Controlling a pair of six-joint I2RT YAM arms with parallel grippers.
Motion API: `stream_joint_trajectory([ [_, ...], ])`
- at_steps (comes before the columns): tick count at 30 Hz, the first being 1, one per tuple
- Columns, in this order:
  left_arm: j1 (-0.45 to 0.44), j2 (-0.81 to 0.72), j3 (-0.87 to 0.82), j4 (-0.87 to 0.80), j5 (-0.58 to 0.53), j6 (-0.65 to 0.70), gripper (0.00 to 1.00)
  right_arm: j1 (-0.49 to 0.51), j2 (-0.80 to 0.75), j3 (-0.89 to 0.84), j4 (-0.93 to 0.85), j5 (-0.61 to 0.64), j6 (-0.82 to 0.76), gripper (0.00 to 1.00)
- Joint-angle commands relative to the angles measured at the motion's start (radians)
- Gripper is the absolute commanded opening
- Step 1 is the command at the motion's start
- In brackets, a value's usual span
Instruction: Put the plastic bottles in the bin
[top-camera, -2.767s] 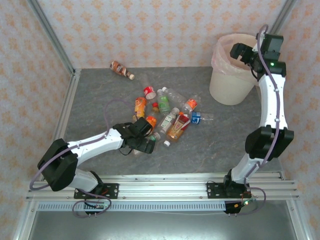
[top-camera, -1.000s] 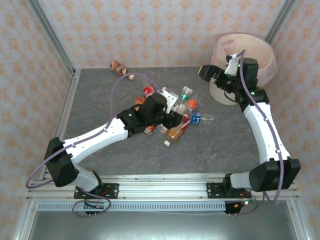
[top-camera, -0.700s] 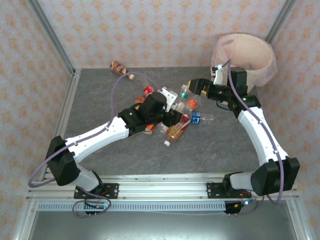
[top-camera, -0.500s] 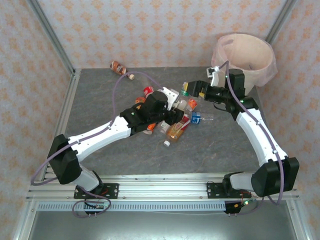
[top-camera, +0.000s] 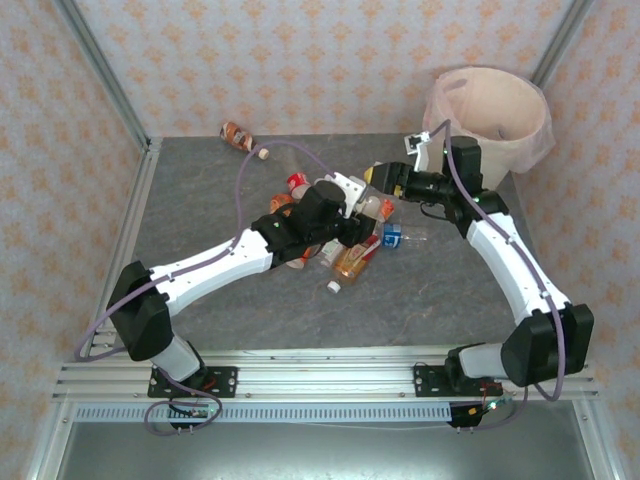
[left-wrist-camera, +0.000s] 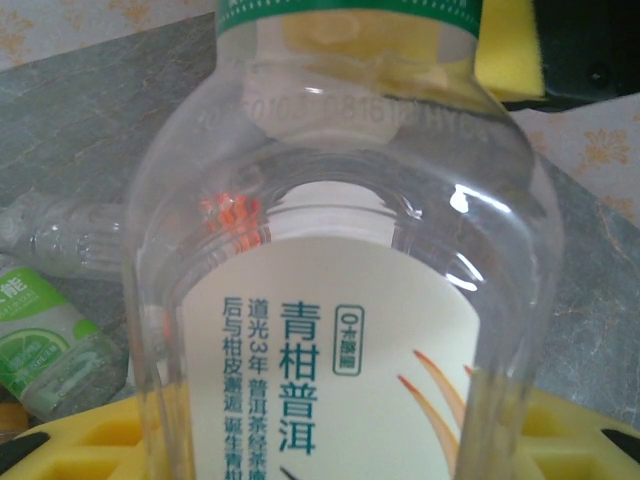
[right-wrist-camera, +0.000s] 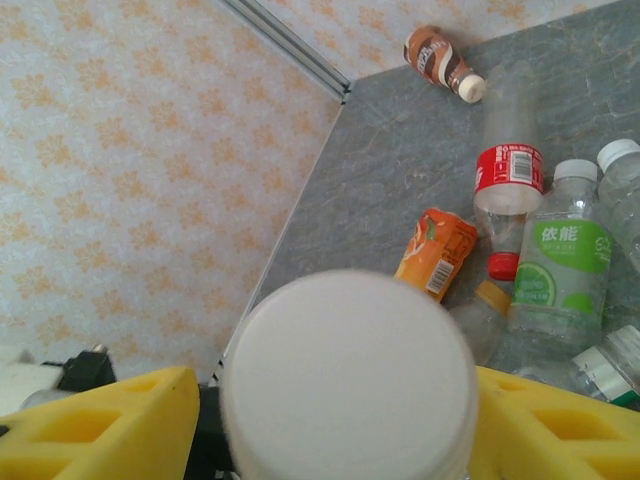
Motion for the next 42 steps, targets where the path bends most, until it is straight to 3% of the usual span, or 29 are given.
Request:
stream_joint_trajectory([
  [1,-0.006,-0.006,0.026,0.064,-0.014,-0.020,0.54,0.006,0.022,0.046,-0.044,-0.022,-0.033,0.64],
  [14,0.005,0.006,0.046,0.016,-0.029,-0.061,0.59,0.006,0.024,0.103,-0.146,-0.011,-0.146,0.34],
  [19,0.025,-0.005,0.033,0.029,-0.035,-0.134,0.76,0.006,0.017,0.096,-0.086,0.063,-0.100,0.26],
  [21,0.034,-0.026,0.005,0.081,0.003,-0.151,1.00,0.006,0.013,0.098,-0.049,0.111,-0.069,0.24],
  [24,0.036,-0.068,-0.052,0.169,0.064,-0.159,1.00,0.006,0.017,0.110,-0.013,0.180,-0.033,0.23],
  [27,0.039,-0.100,-0.079,0.176,0.048,-0.175,1.00,0.005,0.028,0.137,0.000,0.267,-0.016,0.23],
  [32,0.045,-0.151,-0.154,0.212,-0.063,-0.247,1.00,-0.018,0.070,0.211,0.006,0.424,0.024,0.21],
  [42,0.046,-0.231,-0.297,0.154,-0.312,-0.392,1.00,-0.167,0.202,0.475,-0.007,0.506,0.100,0.19],
])
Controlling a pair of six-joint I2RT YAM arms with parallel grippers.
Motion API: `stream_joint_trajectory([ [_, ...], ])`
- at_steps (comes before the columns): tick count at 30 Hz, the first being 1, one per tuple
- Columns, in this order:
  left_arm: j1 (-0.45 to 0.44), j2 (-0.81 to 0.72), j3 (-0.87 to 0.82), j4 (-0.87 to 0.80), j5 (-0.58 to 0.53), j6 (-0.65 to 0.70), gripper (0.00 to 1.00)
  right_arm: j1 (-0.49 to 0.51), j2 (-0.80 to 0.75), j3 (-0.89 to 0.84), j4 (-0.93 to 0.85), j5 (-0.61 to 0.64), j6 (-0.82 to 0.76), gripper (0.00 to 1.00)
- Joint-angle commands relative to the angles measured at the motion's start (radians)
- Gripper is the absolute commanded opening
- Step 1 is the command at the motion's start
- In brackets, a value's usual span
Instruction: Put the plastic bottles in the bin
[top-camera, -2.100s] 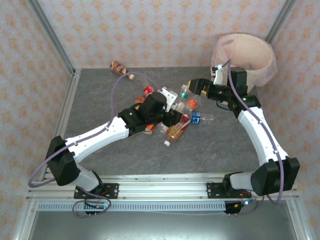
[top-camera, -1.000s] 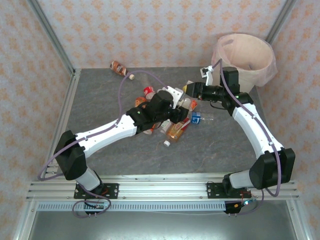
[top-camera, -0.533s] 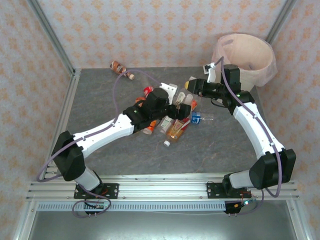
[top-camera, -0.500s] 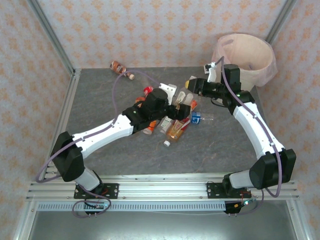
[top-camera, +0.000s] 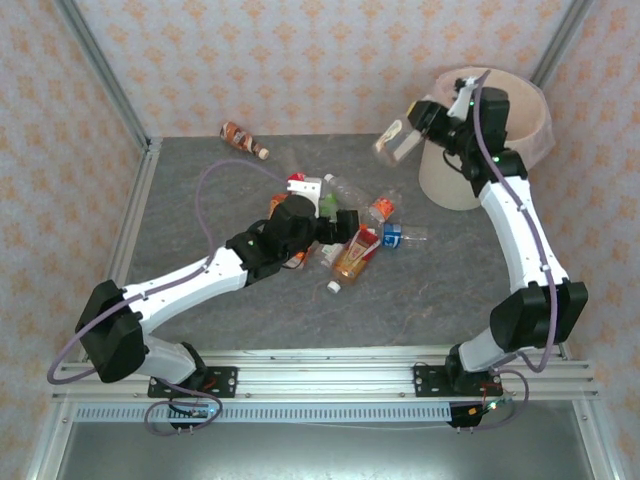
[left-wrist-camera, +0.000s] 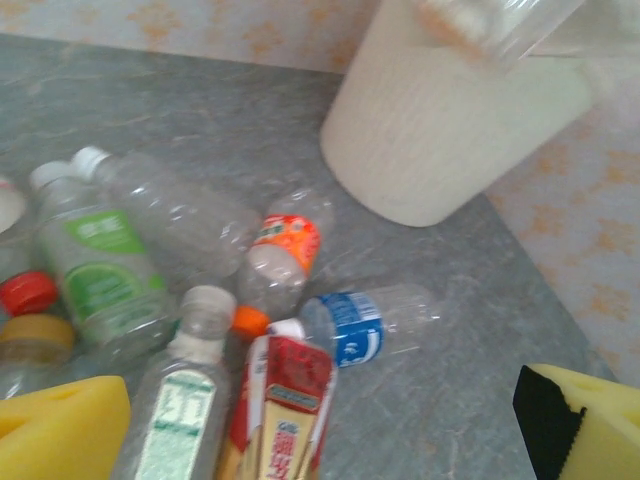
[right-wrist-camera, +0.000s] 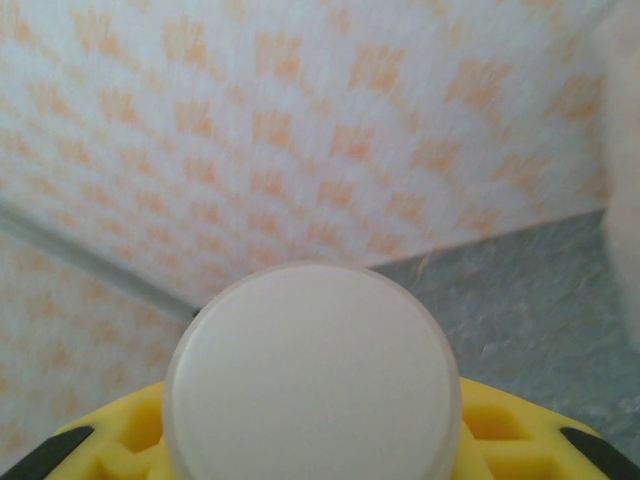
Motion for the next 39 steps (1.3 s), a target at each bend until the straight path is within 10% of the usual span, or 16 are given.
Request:
stream_joint_trajectory([
  [1,0.006,-0.051,-0.033,-0.043,-0.171,-0.079,1.00,-0.057,0.026,0.086,0.045,0.051,0.071,0.19],
  [16,0.009,-0.089,-0.094,-0.137,-0.307,-0.172,1.00,-0.190,0.089,0.180,0.215,0.259,0.116,0.21],
  [39,0.010,-0.054,-0.093,-0.195,-0.376,-0.308,1.00,-0.291,0.358,0.554,-0.392,0.514,-0.480,0.25],
])
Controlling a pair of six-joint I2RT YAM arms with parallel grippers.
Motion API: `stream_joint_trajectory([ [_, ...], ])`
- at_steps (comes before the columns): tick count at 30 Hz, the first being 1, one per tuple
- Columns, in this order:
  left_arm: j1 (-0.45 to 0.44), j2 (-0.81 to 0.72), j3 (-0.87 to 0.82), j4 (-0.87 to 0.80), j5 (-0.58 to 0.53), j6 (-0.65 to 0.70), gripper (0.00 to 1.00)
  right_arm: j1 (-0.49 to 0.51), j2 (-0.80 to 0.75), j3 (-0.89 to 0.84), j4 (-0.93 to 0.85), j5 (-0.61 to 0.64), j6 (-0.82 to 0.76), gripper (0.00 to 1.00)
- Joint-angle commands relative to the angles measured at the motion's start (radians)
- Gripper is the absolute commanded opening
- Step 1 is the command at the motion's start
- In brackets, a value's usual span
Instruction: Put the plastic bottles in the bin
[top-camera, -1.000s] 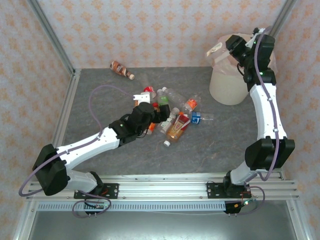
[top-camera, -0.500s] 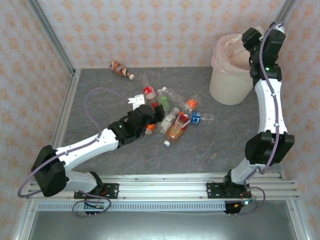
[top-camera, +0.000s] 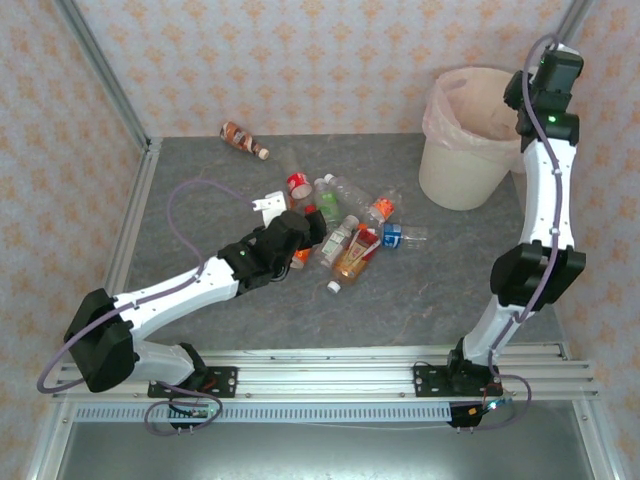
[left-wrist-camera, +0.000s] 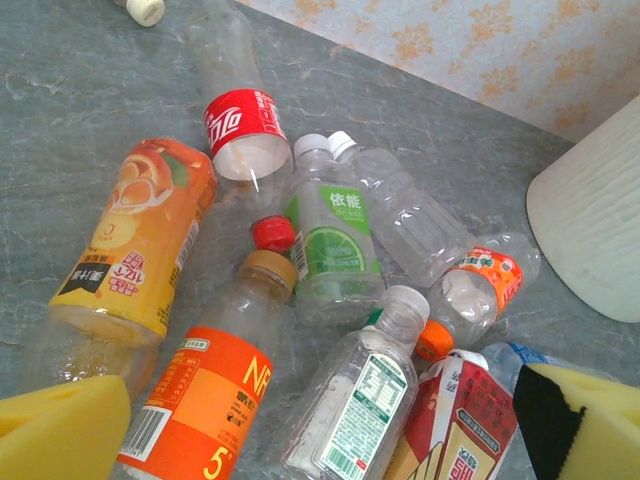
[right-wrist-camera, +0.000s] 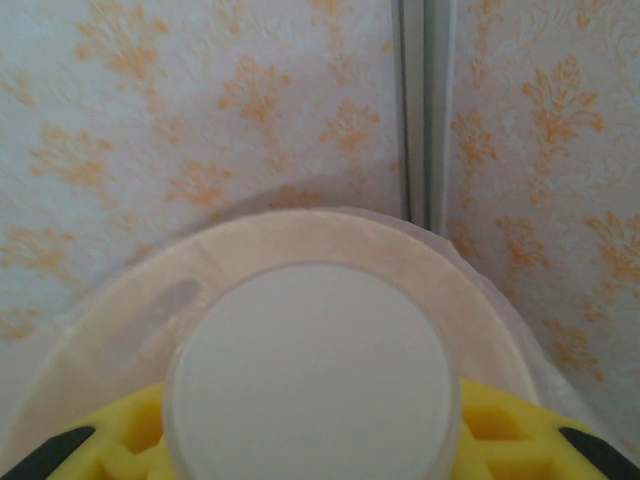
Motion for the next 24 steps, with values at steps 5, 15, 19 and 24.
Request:
stream_joint_trajectory([
  [5,0.007,0.025,0.024,-0.041,-0.047,-0.045,1.00,0.002,0.138,0.175,-0.208,0.035,-0.099,0.26],
  [15,0.007,0.024,0.022,-0.072,-0.088,-0.079,1.00,0.002,0.284,0.335,-0.272,0.015,-0.063,0.35],
  [19,0.007,0.023,0.020,-0.089,-0.098,-0.087,1.00,0.002,0.301,0.355,-0.249,0.010,-0.003,0.59],
  [24,0.007,0.011,0.003,-0.100,-0.118,-0.097,1.00,0.001,0.299,0.354,-0.187,-0.008,0.069,0.69],
])
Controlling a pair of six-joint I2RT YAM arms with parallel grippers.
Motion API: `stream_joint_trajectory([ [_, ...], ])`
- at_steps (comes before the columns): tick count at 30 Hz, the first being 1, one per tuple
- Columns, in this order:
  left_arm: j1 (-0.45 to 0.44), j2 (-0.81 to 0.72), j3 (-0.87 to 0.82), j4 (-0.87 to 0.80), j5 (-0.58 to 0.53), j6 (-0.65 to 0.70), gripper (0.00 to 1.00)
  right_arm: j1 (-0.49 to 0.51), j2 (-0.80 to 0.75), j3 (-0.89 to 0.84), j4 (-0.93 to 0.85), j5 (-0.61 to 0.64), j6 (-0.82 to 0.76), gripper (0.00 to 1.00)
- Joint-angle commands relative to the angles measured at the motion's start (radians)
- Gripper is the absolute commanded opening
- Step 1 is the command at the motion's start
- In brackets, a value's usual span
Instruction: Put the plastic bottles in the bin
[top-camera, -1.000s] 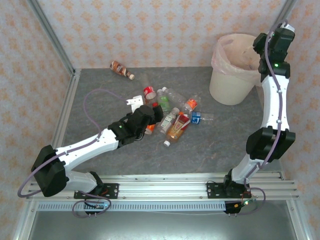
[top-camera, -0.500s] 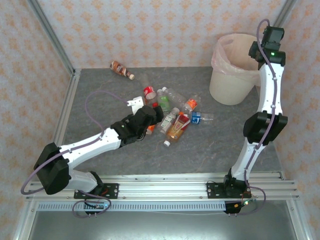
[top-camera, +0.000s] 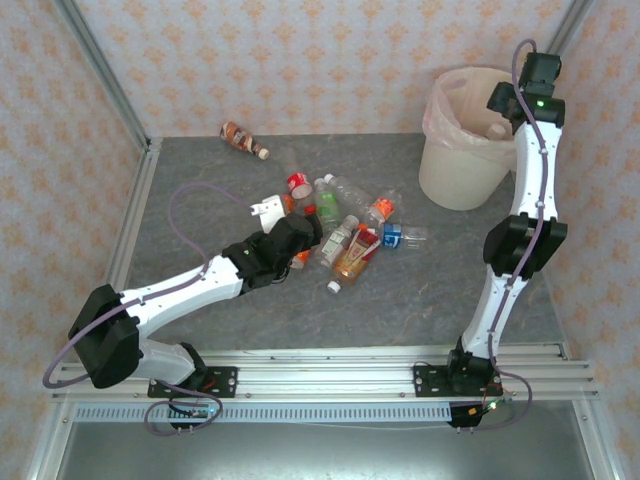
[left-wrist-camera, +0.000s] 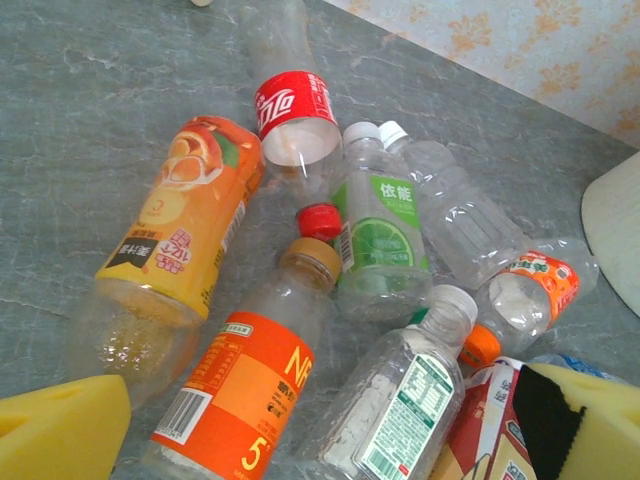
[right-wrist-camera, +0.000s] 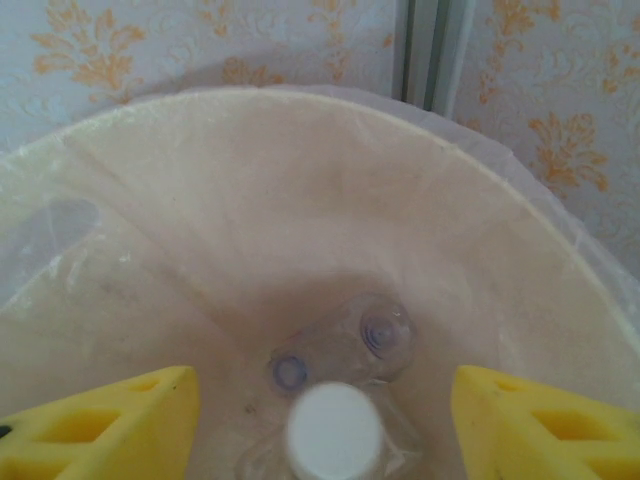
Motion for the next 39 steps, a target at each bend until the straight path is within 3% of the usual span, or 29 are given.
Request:
stream_joint_trajectory([
  [1,0.008,-0.020,-0.004,-0.038,-0.068,-0.028,1.00,0.002,0.002,0.040,0.055,-0.018,0.077,0.69],
  [7,0.010,-0.034,-0.018,-0.071,-0.085,-0.051,1.00,0.002,-0.012,0.032,0.065,-0.098,0.137,0.74],
  [18,0.025,-0.038,-0.046,-0.092,-0.094,-0.084,1.00,0.002,-0.160,-0.145,0.179,-0.143,0.188,1.00],
  [27,0.040,-0.026,-0.047,-0.093,-0.079,-0.103,1.00,0.001,-0.368,-0.427,0.326,-0.250,0.156,0.99],
  [32,0.055,-0.016,-0.052,-0.072,-0.047,-0.115,1.00,0.011,-0.533,-0.667,0.469,-0.359,0.144,0.99],
  [35,0.068,-0.006,-0.057,-0.012,0.026,-0.081,1.00,0.050,-0.650,-0.838,0.562,-0.402,0.097,0.99],
  [39,0.071,0.013,-0.042,0.006,0.053,-0.082,1.00,0.128,-0.764,-0.990,0.546,-0.404,-0.005,1.00],
])
